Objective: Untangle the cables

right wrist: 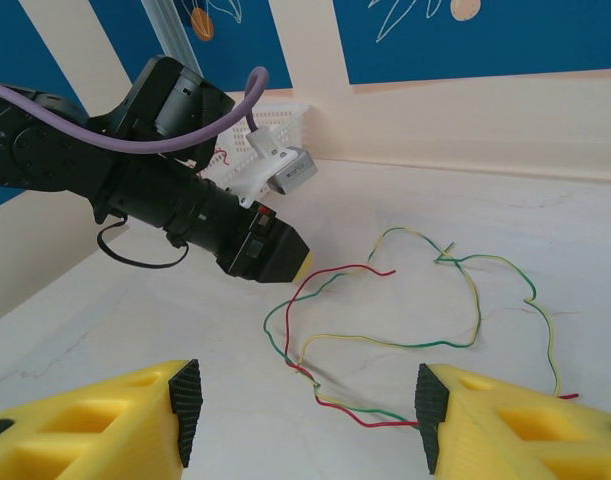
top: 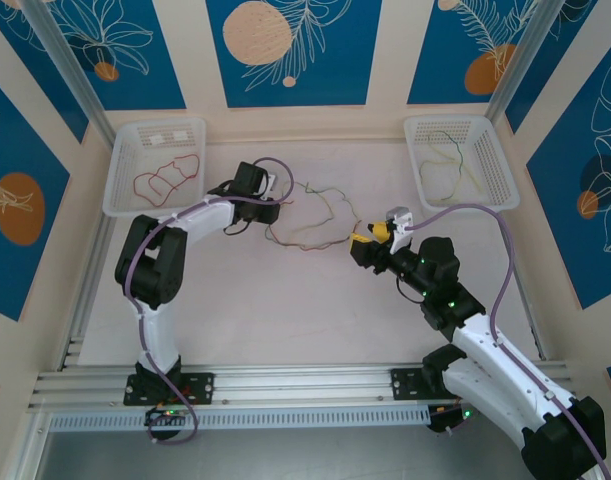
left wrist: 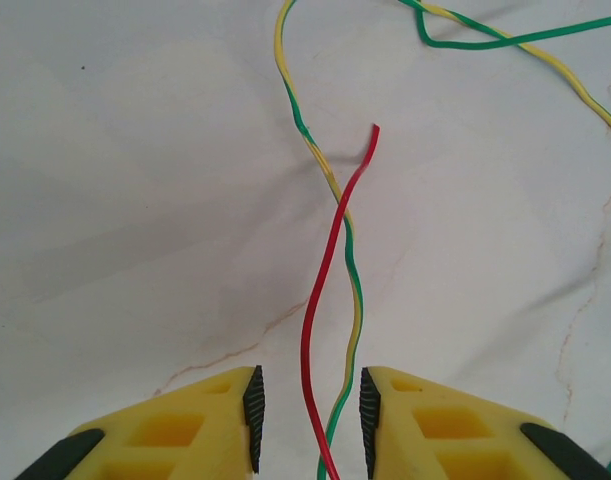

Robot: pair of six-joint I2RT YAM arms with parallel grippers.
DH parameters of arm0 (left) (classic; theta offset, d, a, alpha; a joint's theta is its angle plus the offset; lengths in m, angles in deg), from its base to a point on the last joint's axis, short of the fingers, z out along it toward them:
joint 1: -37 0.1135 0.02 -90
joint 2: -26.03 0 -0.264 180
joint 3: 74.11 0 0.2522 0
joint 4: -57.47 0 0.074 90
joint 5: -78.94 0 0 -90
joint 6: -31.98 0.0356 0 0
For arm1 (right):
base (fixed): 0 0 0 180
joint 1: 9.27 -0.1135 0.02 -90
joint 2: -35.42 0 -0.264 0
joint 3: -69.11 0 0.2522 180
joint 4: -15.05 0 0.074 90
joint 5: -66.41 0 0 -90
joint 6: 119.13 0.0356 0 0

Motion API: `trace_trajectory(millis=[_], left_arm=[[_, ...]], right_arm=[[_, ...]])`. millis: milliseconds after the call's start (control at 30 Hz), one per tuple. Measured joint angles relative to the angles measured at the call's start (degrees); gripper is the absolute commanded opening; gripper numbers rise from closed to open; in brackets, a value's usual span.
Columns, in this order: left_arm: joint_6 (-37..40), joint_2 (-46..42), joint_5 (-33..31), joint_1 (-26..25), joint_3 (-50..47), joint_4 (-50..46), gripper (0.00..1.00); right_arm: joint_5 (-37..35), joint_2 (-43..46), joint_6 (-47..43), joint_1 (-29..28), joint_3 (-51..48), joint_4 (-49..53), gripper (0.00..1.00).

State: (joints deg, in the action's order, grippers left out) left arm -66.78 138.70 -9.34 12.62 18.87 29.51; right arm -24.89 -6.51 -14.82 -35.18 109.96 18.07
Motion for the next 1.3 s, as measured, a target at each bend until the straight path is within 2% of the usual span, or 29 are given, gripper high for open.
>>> trace_trajectory(millis=[367, 400, 467, 533, 633, 733, 867, 900, 1000, 1100, 1300], left_arm=[[0.39, 2.29, -0.50, 0.00, 0.02, 0.02, 0.33], [0.39, 2.36, -0.50, 0.00, 0.02, 0.02, 0.31], [0.59, 2.62, -0.50, 0.00, 0.02, 0.13, 0.19], [0.90, 2.99, -0.52, 0.00, 0.02, 0.11, 0.13], [0.87, 3.58, -0.52, 0.00, 0.02, 0.13, 0.15], [1.14, 3.82, -0.55, 0.00, 0.02, 0.22, 0.22], [1.44, 3.89, -0.26, 0.00, 0.02, 0.63, 0.24], [1.44, 4.02, -0.26, 0.00, 0.02, 0.94, 0.23], [1.68, 4.76, -0.26, 0.00, 0.02, 1.46, 0.09], [1.68, 5.29, -0.28, 0.00, 0.02, 1.46, 0.01], [1.70, 3.93, -0.31, -0.11, -1.77, 3.32, 0.00]], right_arm=[[-0.07, 1.66, -0.02, -0.02, 0.00, 0.09, 0.61], [-0.09, 1.66, -0.02, -0.02, 0.00, 0.11, 0.61], [-0.22, 1.66, -0.02, 0.00, 0.00, 0.13, 0.61], [-0.22, 1.66, -0.02, -0.02, 0.00, 0.13, 0.61], [-0.22, 1.66, -0.04, -0.02, 0.00, 0.13, 0.61], [-0.22, 1.73, -0.04, 0.00, -0.13, 0.15, 0.61], [-0.22, 1.81, -0.04, -0.02, -0.22, 0.35, 0.61], [-0.22, 1.95, -0.04, -0.02, -0.22, 0.55, 0.61], [-0.22, 2.43, -0.04, -0.02, -0.24, 0.85, 0.61], [-0.26, 2.73, -0.04, -0.02, -0.24, 1.14, 0.61], [-0.26, 2.71, -0.02, -0.02, -0.24, 1.40, 0.61]])
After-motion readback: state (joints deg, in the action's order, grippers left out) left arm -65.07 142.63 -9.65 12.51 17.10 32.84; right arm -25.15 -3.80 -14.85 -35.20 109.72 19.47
